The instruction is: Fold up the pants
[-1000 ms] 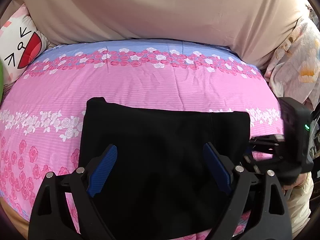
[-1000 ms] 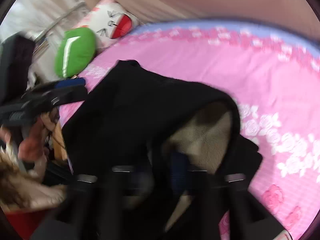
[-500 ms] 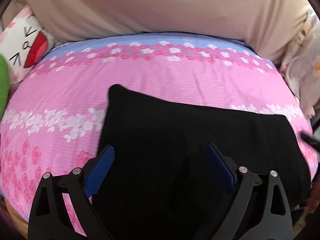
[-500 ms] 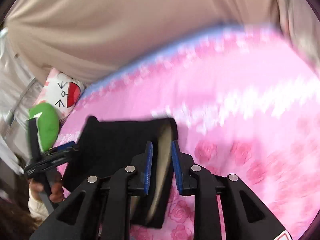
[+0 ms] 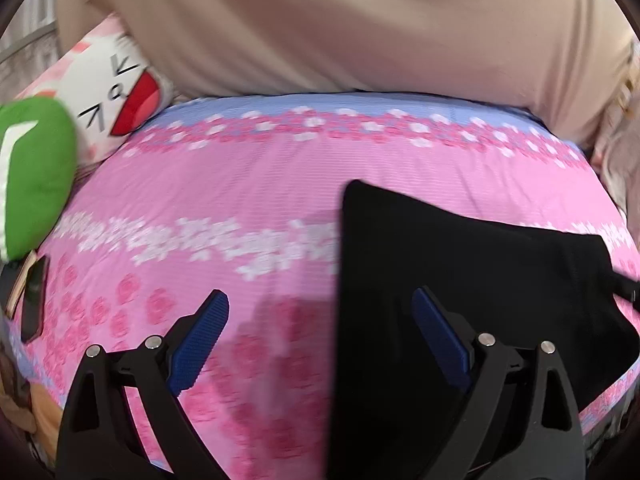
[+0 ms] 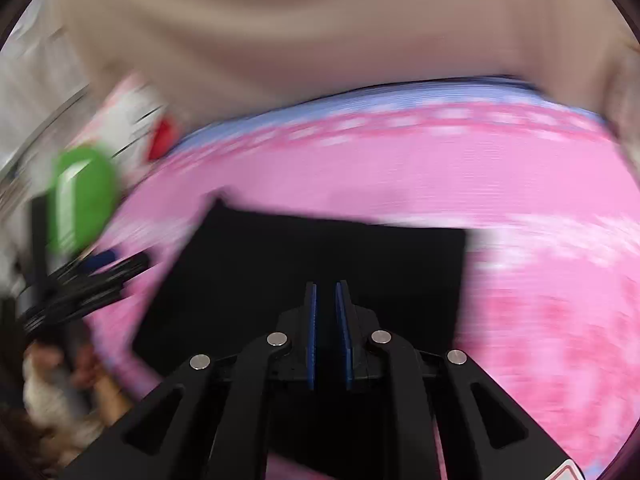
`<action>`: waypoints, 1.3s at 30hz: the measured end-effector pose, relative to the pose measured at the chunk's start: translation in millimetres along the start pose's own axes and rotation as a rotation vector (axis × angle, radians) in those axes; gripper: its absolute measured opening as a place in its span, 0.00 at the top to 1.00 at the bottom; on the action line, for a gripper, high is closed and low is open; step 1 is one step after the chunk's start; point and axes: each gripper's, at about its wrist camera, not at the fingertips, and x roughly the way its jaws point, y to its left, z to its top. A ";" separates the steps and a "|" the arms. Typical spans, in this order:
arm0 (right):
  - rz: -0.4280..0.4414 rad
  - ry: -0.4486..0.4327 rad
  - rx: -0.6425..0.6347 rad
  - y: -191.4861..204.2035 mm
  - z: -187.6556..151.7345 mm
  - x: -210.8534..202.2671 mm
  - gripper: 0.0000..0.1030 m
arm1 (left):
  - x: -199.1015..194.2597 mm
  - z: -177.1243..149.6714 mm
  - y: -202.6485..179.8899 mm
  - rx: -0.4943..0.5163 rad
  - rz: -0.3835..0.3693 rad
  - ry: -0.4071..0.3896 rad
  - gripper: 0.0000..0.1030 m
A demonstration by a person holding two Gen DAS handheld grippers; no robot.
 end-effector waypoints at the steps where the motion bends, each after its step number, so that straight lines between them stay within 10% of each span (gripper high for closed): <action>1: 0.038 0.022 -0.044 22.8 4.9 12.6 0.87 | -0.8 -1.7 9.9 -0.016 0.011 0.002 0.12; 12: 0.032 0.172 -0.256 121.7 30.5 153.2 0.87 | -10.4 -25.8 62.9 -0.068 0.080 0.022 0.12; 16: 0.073 0.112 -0.134 104.7 38.1 117.4 0.88 | -10.8 -26.7 60.5 -0.061 0.069 0.023 0.12; 24: -0.234 0.055 0.082 -13.2 -8.5 54.6 0.91 | -4.0 -24.0 33.5 -0.016 0.034 0.038 0.11; 27: -0.150 0.040 0.178 -34.4 -18.4 43.3 0.90 | 0.3 -20.7 17.3 0.006 0.022 0.049 0.11; 33: -0.240 -0.037 0.139 -31.8 -26.0 2.8 0.58 | 0.6 -17.5 -10.0 0.031 0.016 0.054 0.10; 39: -0.135 0.014 0.216 -53.5 -48.3 0.0 0.57 | 7.6 -20.3 -26.7 0.025 -0.034 0.096 0.07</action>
